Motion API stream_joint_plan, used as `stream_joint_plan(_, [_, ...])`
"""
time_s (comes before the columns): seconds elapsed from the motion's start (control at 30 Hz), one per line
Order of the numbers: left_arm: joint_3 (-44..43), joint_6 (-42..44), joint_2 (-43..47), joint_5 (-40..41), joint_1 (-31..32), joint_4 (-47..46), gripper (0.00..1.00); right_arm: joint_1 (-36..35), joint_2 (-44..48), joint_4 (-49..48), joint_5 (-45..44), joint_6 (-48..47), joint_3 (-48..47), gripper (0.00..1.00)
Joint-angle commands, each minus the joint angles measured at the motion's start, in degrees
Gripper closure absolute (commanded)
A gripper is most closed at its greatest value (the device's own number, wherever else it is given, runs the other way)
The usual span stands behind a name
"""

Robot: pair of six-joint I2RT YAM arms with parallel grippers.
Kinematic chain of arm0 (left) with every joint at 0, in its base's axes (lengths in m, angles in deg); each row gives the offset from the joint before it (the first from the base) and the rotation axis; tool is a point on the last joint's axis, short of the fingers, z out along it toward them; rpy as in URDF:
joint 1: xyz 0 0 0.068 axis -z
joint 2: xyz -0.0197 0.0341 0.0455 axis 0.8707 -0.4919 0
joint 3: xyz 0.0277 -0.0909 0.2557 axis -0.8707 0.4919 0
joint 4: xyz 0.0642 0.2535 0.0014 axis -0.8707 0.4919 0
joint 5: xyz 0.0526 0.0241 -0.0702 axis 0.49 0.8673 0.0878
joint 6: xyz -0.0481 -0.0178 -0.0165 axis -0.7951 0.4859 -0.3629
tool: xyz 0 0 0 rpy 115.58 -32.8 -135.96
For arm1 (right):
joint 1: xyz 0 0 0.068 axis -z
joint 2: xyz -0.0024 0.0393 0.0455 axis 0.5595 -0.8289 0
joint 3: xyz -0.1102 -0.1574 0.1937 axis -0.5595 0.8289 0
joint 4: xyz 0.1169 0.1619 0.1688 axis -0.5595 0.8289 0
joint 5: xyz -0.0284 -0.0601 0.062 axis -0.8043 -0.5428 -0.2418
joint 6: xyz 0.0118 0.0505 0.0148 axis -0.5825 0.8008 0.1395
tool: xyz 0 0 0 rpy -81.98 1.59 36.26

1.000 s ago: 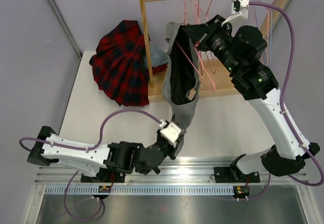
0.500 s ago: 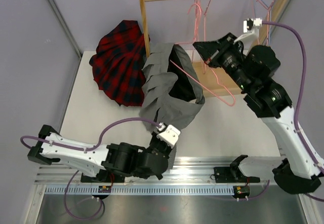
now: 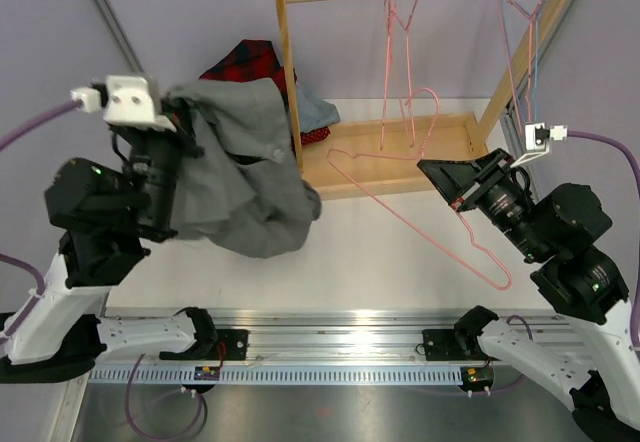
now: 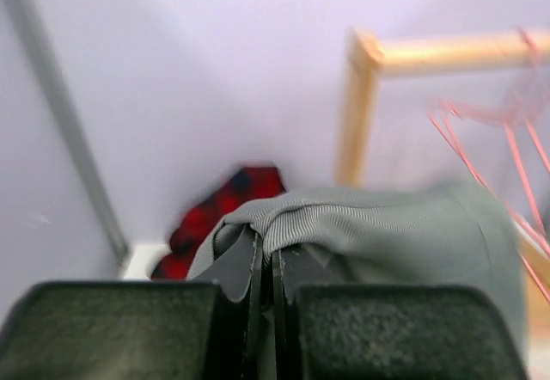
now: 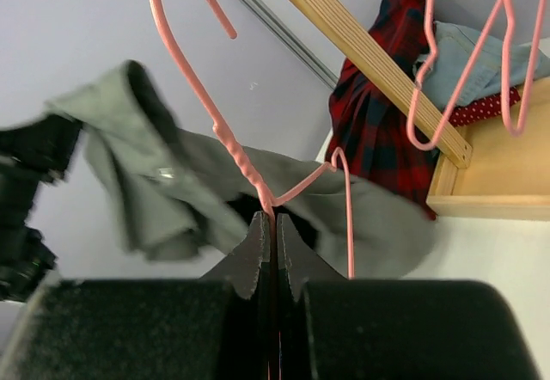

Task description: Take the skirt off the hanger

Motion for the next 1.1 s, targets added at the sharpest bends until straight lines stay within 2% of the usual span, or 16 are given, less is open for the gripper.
stream_joint_plan(0.0, [-10.0, 7.2, -7.8, -14.1, -10.4, -1.0, 1.0, 0.1, 1.3, 0.5, -1.4, 1.6, 3.0, 1.0])
stream_joint_plan(0.03, [-12.3, 5.8, -10.2, -16.2, -16.2, 0.0, 1.0, 0.2, 1.7, 0.6, -1.3, 1.6, 4.2, 1.0])
stream_joint_plan(0.1, [-20.3, 3.7, -16.8, -22.8, -22.3, 2.3, 1.0, 0.1, 2.8, 0.7, -1.3, 2.0, 5.6, 1.0])
stream_joint_plan(0.13, [-23.8, 0.8, -19.3, -25.3, -28.8, 3.4, 1.0, 0.2, 3.2, 0.9, -1.3, 2.1, 6.5, 1.0])
stream_joint_plan(0.23, [-36.5, -5.9, -30.0, -36.9, -39.4, 6.9, 1.0, 0.1, 4.2, 1.9, -1.6, 1.6, 8.0, 1.0])
stream_joint_plan(0.4, [-54.1, -13.2, -45.0, -46.1, -47.1, 3.1, 1.0, 0.2, 5.0, 4.5, -1.8, -0.5, 9.6, 1.0])
stream_joint_plan(0.47, [-55.6, -14.6, -50.4, -48.5, -49.0, -2.6, 1.0, 0.1, 5.1, 6.1, -1.8, -1.6, 9.8, 1.0])
stream_joint_plan(0.57, [-51.3, -20.2, -53.7, -50.4, -51.3, -10.6, 1.0, 0.1, 6.0, 6.4, -1.7, -3.1, 10.8, 1.0])
stream_joint_plan(0.67, [-41.0, -27.5, -55.0, -50.0, -52.8, -15.2, 0.98, 0.2, 7.4, 5.8, -1.7, -4.2, 11.5, 1.0])
stream_joint_plan(0.7, [-38.4, -28.5, -55.6, -48.9, -52.8, -15.8, 0.9, 0.2, 8.2, 5.6, -1.2, -4.6, 11.7, 1.0])
stream_joint_plan(0.73, [-34.5, -31.1, -56.4, -46.8, -52.8, -15.1, 0.77, 0.1, 8.6, 4.9, -0.9, -4.9, 11.8, 1.0])
stream_joint_plan(0.77, [-33.6, -32.6, -57.1, -46.2, -53.0, -13.7, 0.54, 0.2, 9.0, 4.4, -0.5, -5.4, 11.9, 1.0])
stream_joint_plan(0.8, [-33.5, -34.1, -58.8, -46.1, -53.3, -11.0, 0.02, 0.2, 9.5, 4.0, 0.4, -5.7, 11.7, 1.0])
stream_joint_plan(0.83, [-34.1, -37.6, -59.3, -45.2, -54.0, -4.3, 0.01, 0.1, 9.6, 3.6, 0.4, -5.9, 11.5, 1.0])
stream_joint_plan(0.9, [-32.9, -40.2, -57.4, -43.7, -54.3, 1.0, 0.01, 0.1, 9.8, 3.6, 2.4, -7.2, 10.1, 1.0])
stream_joint_plan(1.07, [-11.9, -40.5, -39.2, -40.0, -54.4, -1.7, 0.01, 0.1, 7.3, 7.5, -6.7, -12.3, 2.9, 1.0])
